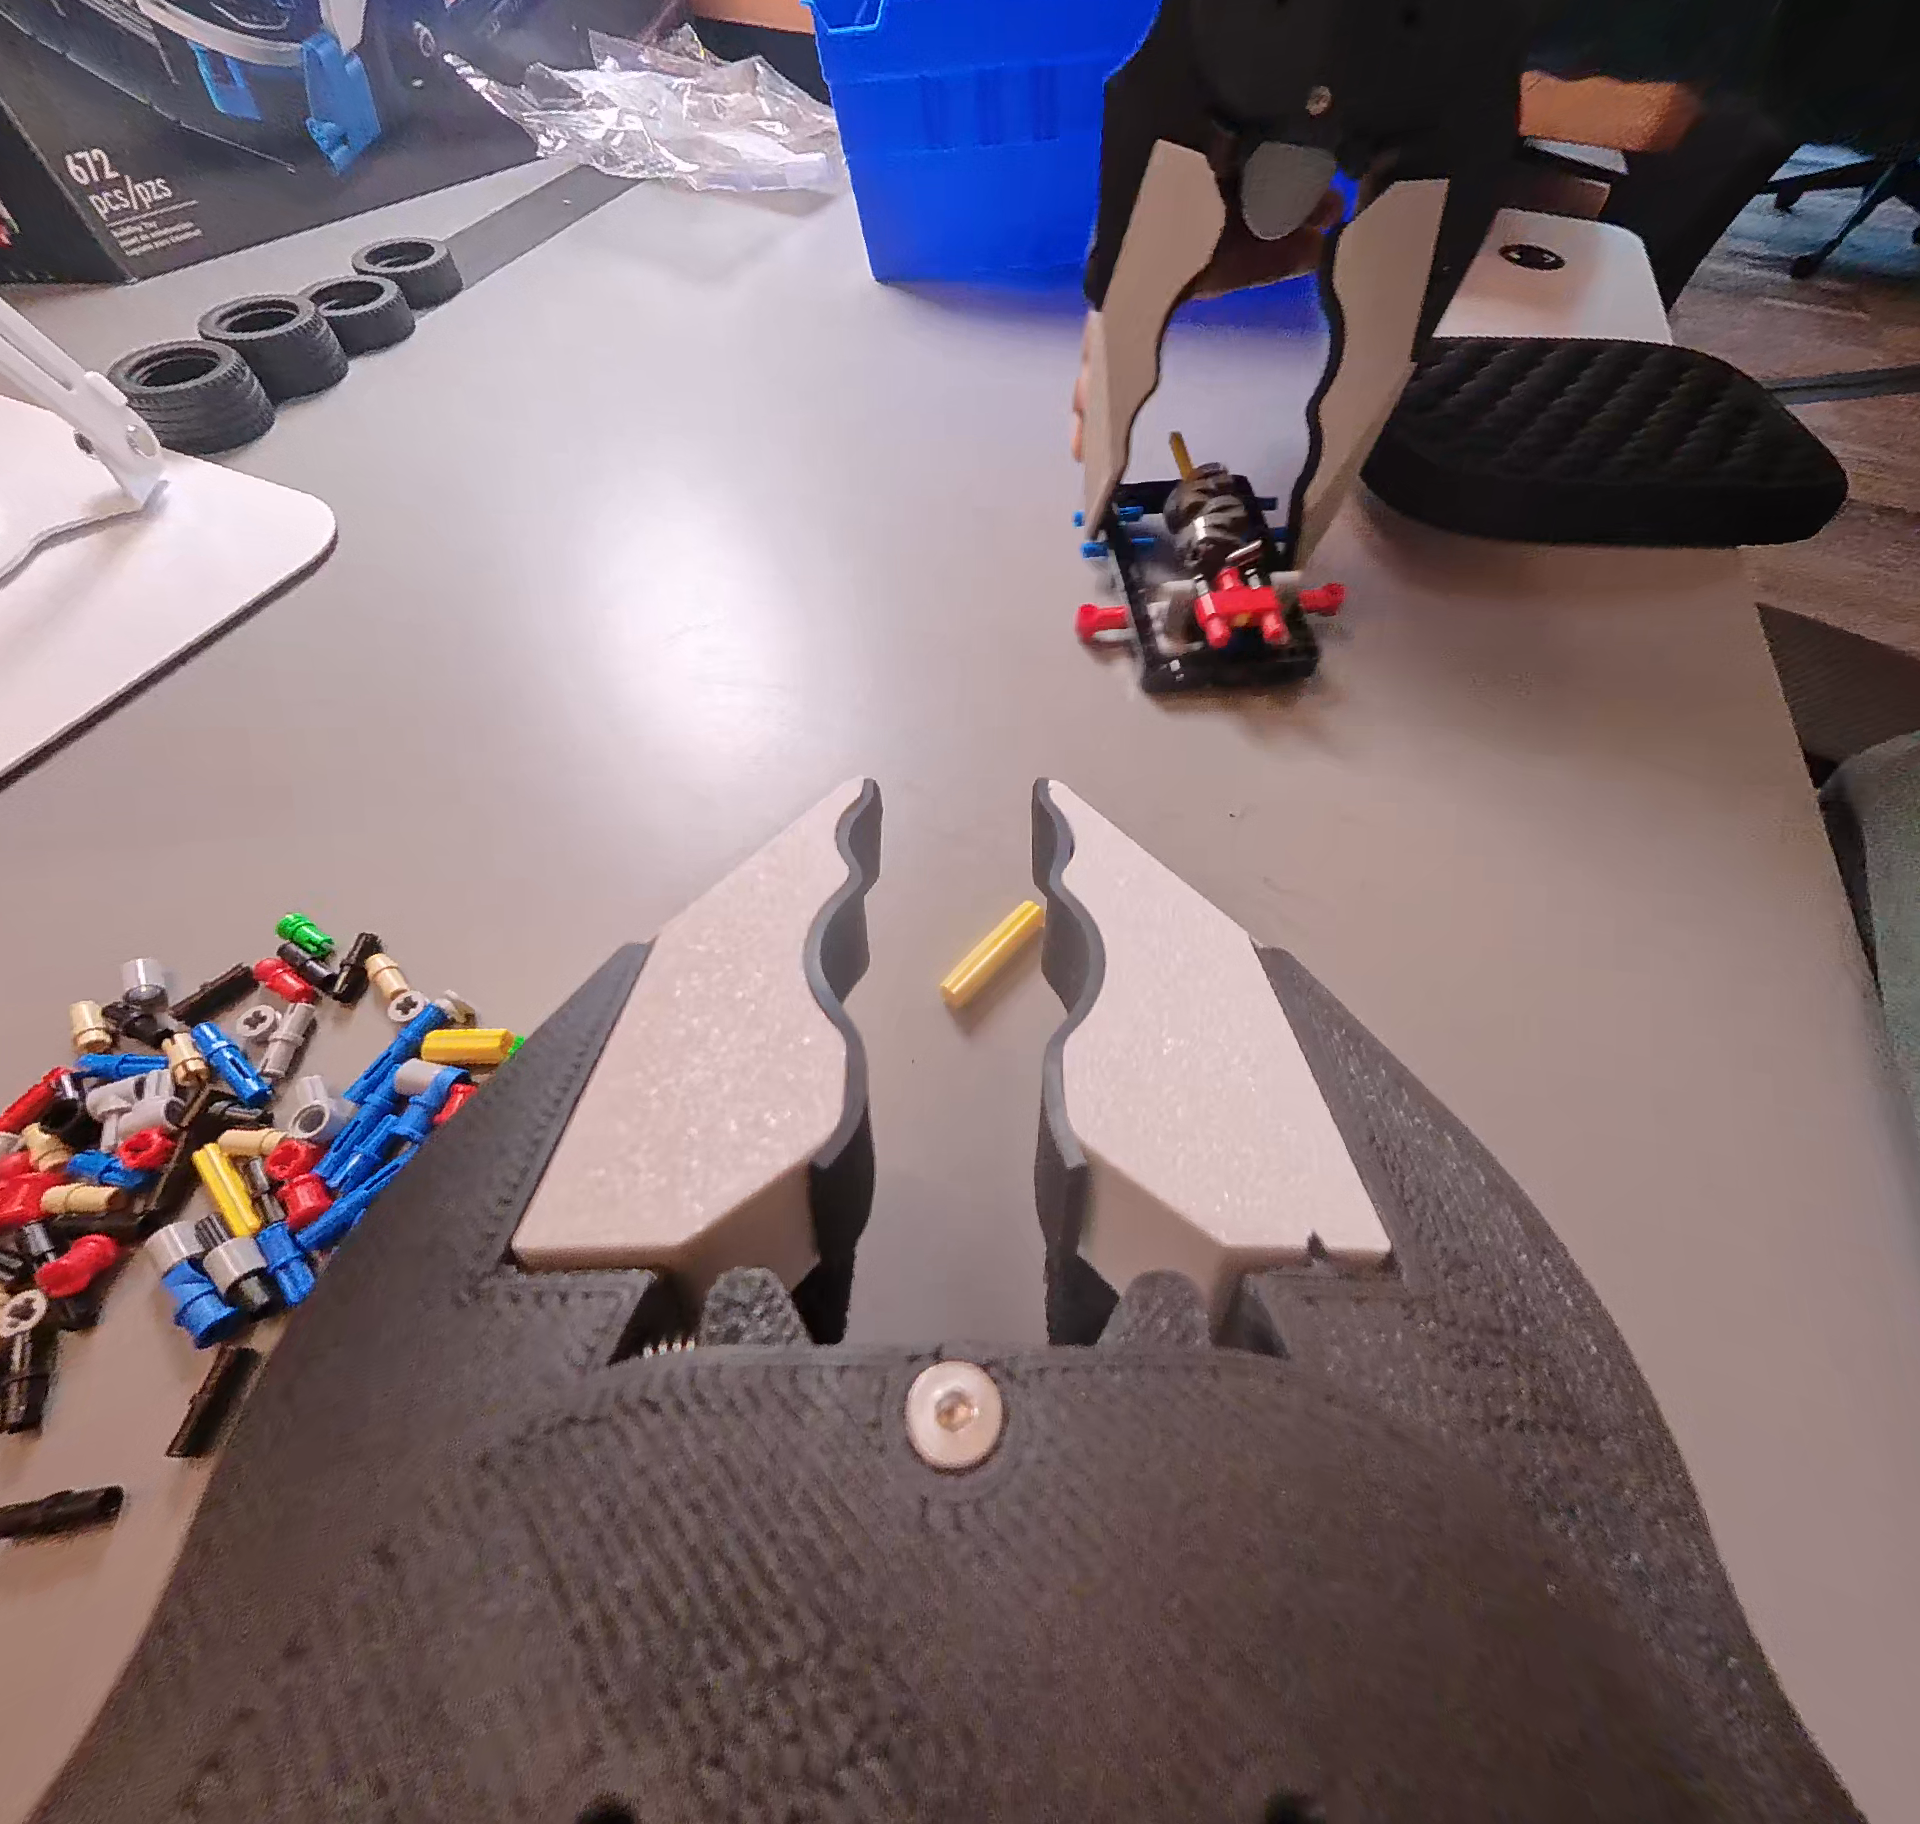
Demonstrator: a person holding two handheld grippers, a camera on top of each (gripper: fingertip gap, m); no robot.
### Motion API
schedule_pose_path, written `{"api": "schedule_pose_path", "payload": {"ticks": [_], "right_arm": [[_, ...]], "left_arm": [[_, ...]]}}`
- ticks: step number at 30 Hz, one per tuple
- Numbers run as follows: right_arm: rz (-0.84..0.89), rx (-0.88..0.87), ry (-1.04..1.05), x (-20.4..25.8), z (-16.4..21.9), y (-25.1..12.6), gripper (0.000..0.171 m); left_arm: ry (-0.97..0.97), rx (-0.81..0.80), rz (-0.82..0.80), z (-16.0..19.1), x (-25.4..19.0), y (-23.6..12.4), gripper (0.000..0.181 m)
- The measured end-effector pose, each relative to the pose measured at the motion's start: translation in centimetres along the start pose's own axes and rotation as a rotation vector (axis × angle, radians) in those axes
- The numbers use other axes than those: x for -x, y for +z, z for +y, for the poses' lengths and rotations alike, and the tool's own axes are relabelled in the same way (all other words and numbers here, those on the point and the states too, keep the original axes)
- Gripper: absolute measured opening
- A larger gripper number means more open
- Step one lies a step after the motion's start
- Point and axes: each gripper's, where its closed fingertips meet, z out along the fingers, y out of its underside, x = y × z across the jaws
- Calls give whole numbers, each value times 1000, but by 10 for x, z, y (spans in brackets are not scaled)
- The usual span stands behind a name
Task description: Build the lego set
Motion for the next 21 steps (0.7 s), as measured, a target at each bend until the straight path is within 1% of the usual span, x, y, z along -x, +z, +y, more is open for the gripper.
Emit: {"api": "schedule_pose_path", "payload": {"ticks": [5, 8, 11, 13, 15, 17, 19, 21], "right_arm": [[48, 7, -35, -31, -22, 13, 60], [55, -36, 13, -52, -37, 18, 60], [141, -39, 147, -85, -41, 18, 59], [163, -29, 279, -95, -38, 19, 60], [213, -11, 348, -102, -32, 24, 59], [239, -19, 357, -102, -30, 24, 73], [251, -127, 405, -102, -44, 10, 75], [329, -299, 460, -114, -63, -24, 76]], "left_arm": [[-6, 14, 16, 4, -2, 2, 27], [8, 13, 8, 3, -2, 1, 27], [10, 12, 3, 3, -1, 0, 27], [3, 13, 6, 3, -1, 0, 27], [4, 13, 7, 3, -1, -1, 27], [1, 10, 7, 2, -1, -1, 27], [-7, 5, 6, 1, 0, -2, 28], [-9, 1, 4, 0, 0, -3, 28]]}}
